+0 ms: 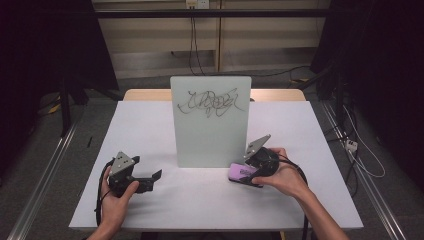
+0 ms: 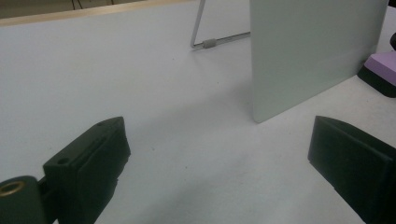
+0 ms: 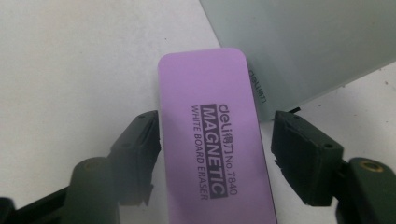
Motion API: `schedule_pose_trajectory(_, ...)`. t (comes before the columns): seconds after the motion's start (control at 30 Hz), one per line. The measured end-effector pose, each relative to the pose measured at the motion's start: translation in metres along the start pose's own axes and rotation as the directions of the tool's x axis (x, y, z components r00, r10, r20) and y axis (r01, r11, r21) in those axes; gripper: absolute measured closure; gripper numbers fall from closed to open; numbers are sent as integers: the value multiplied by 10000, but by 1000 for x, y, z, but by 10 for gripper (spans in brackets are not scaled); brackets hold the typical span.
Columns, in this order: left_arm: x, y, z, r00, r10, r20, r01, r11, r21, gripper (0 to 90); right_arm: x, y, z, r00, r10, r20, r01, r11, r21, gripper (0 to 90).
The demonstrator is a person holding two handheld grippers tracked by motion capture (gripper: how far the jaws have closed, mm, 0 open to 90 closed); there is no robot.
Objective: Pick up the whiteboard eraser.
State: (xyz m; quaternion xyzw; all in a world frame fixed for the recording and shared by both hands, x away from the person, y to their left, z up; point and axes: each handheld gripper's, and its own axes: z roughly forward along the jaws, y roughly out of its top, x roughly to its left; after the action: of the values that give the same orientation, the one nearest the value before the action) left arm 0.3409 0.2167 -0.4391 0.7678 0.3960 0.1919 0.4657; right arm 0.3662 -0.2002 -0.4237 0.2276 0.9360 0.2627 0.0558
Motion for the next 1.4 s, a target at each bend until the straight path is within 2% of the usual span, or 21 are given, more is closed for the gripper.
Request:
schedule_pose_trajectory(0.2, 0, 0, 0, 10000, 54, 33, -54, 10000, 12, 49, 0, 2, 4, 9997, -196, -130, 201, 9990, 410, 367)
schedule_pose_trajectory(0.3, 0, 0, 0, 10000, 36, 28, -36, 10000, 13, 49, 0, 3, 5, 9995, -299, -138, 305, 9986, 431, 375)
schedule_pose_trajectory(0.43, 0, 0, 0, 10000, -4, 9, 4, 10000, 15, 49, 0, 3, 8, 9994, -263, -228, 276, 9978, 596, 338)
schedule_pose_trajectory(0.5, 0, 0, -1, 10000, 47, 26, -47, 10000, -5, 49, 0, 3, 9, 9992, -257, -300, 277, 9973, 686, 382)
schedule_pose_trajectory(0.57, 1, 0, -1, 10000, 53, 26, -53, 10000, 27, 49, 0, 3, 9, 9994, -229, -251, 247, 9970, 734, 389)
schedule_pose_trajectory(0.67, 1, 0, -1, 10000, -28, 14, 28, 10000, -7, 49, 1, 4, 10, 9988, -453, -186, 467, 9959, 776, 397)
schedule_pose_trajectory(1.0, 1, -1, 0, 10000, 4, 19, -4, 10000, 77, 49, 4, 5, 9, 9994, -351, -10, 350, 9952, 914, 410)
schedule_pose_trajectory(1.07, 1, -1, -1, 10000, 5, 27, -5, 10000, 73, 49, 4, 4, 8, 9993, -383, -45, 385, 9966, 727, 411)
schedule_pose_trajectory(1.23, 1, -2, -1, 10000, -39, 12, 39, 10000, 38, 49, 3, 3, -2, 9999, -98, -90, 99, 9999, 59, 411)
schedule_pose_trajectory(1.3, 1, -2, -2, 10000, -61, 3, 61, 10000, 49, 49, 4, 2, -3, 9999, -41, -92, 41, 10000, -38, 411)
schedule_pose_trajectory(1.4, 2, -2, -2, 10000, -85, 8, 85, 10000, 46, 49, 4, 2, -6, 9999, -84, -85, 81, 9994, -345, 412)
